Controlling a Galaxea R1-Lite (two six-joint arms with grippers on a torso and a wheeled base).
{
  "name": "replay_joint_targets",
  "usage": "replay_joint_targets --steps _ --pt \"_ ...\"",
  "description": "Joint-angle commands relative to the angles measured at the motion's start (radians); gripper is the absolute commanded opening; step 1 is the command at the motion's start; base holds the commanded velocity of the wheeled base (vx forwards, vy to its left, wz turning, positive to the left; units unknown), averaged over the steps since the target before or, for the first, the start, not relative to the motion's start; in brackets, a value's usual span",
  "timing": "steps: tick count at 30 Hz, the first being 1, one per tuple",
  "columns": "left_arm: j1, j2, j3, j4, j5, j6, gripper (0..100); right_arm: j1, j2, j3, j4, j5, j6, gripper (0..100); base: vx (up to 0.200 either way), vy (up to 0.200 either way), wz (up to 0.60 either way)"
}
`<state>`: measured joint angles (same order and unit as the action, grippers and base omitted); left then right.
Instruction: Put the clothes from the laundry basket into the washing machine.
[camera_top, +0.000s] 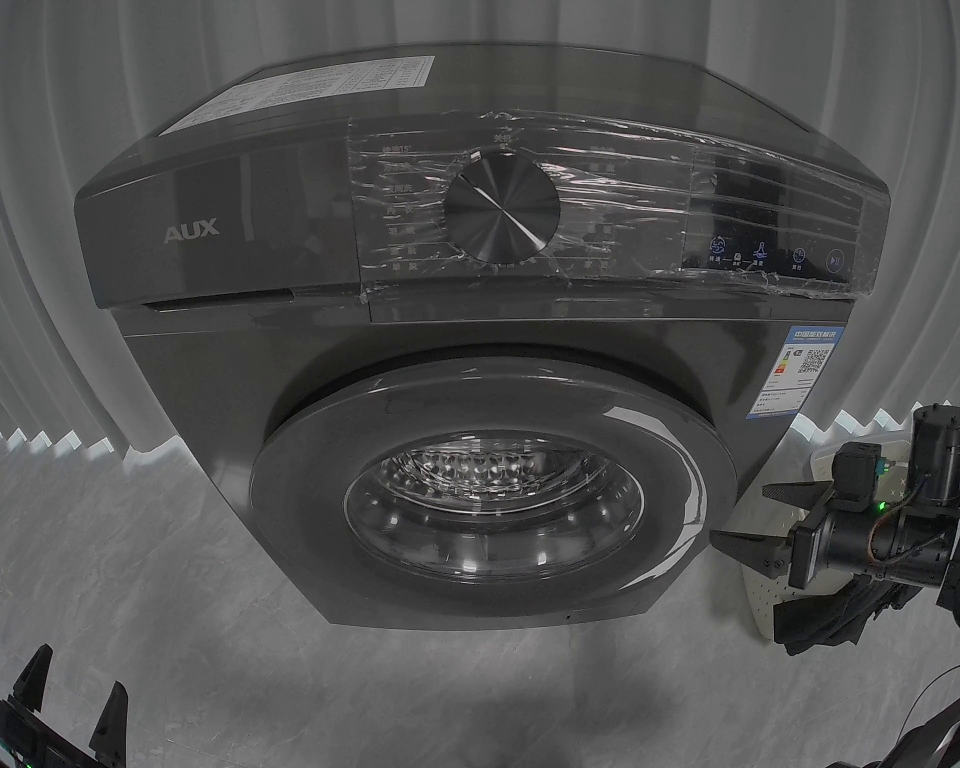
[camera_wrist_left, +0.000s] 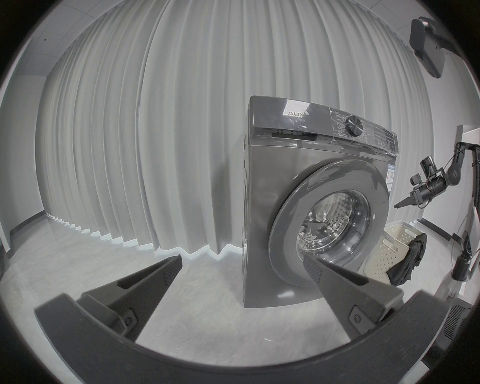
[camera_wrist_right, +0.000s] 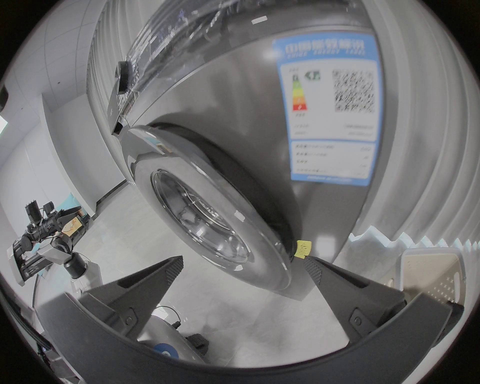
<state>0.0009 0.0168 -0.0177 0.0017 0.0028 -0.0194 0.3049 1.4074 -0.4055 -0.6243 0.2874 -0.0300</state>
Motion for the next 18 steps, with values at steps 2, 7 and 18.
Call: replay_joint_targets --steps 2,7,18 --pt "0.001 -0.017 0.016 0.000 0.000 -0.002 100 0.066 0.096 -0.029 -0.023 -0.001 0.027 100 0.000 0.000 0.00" --pt "0.001 -0.017 0.016 0.000 0.000 -0.004 100 0.071 0.157 -0.062 -0.065 -0.008 0.025 100 0.000 0.000 0.00" --pt "0.001 -0.017 0.016 0.000 0.000 -0.002 100 0.068 0.163 -0.049 -0.092 -0.010 0.025 100 0.000 0.000 0.00"
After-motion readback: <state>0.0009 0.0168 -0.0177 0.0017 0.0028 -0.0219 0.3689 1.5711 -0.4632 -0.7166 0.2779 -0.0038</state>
